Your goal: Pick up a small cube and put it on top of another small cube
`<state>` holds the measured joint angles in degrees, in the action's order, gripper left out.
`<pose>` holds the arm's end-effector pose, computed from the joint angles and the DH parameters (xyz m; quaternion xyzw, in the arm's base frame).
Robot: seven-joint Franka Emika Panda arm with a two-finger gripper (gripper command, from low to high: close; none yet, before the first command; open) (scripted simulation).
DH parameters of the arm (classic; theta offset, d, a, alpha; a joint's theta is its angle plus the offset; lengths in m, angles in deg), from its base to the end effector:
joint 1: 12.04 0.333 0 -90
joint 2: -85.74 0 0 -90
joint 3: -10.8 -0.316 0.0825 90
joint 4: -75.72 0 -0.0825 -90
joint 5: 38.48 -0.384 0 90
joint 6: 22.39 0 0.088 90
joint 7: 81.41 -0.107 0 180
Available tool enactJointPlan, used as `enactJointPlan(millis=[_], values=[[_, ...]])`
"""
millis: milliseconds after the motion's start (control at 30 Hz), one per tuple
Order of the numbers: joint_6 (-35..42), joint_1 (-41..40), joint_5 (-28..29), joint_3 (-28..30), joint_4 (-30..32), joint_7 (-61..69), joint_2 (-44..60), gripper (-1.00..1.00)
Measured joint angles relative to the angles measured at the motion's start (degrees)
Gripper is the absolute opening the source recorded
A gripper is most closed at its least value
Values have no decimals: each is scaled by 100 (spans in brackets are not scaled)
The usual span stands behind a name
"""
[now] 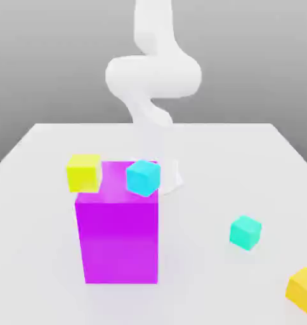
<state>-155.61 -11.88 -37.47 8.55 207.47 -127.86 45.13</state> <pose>0.3792 0.0210 0.6807 -0.8664 0.3466 -0.3356 0.1285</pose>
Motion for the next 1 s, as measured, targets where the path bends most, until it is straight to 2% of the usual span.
enactJointPlan(millis=[533,1000], values=[[-917,353,928,-1289,-18,-602,3357,0],[-1808,1292,1451,-1719,-44,-930,6199,0]])
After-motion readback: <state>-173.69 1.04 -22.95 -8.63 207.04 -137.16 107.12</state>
